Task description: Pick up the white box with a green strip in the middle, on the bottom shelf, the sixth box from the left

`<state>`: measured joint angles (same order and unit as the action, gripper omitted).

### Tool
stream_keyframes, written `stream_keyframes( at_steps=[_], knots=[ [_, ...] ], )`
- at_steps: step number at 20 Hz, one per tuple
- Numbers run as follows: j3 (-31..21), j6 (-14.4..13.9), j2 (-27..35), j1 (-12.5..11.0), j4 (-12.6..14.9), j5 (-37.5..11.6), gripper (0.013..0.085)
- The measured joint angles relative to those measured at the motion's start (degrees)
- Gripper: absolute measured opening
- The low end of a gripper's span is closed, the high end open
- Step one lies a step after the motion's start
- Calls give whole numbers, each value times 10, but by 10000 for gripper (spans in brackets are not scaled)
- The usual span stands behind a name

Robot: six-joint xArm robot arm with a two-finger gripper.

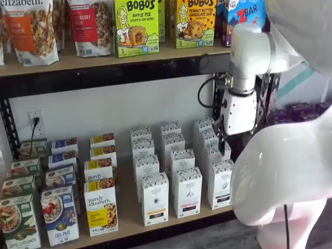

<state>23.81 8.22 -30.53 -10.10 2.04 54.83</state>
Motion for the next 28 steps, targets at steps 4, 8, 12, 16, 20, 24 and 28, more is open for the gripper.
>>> stream_keyframes(
  at_steps=[4,8,12,16,20,24,28],
  knots=[
    [-25,-16,43,2,17,-99,850],
    [-26,-24,98,9,15,-161,850],
    [-24,-5,143,15,-16,-208,850],
    [-15,-9,195,18,-16,-246,850],
    [-4,-43,251,15,27,-296,850],
    [13,-26,295,10,12,-332,850],
    [52,-11,342,5,3,-323,850]
  ],
)
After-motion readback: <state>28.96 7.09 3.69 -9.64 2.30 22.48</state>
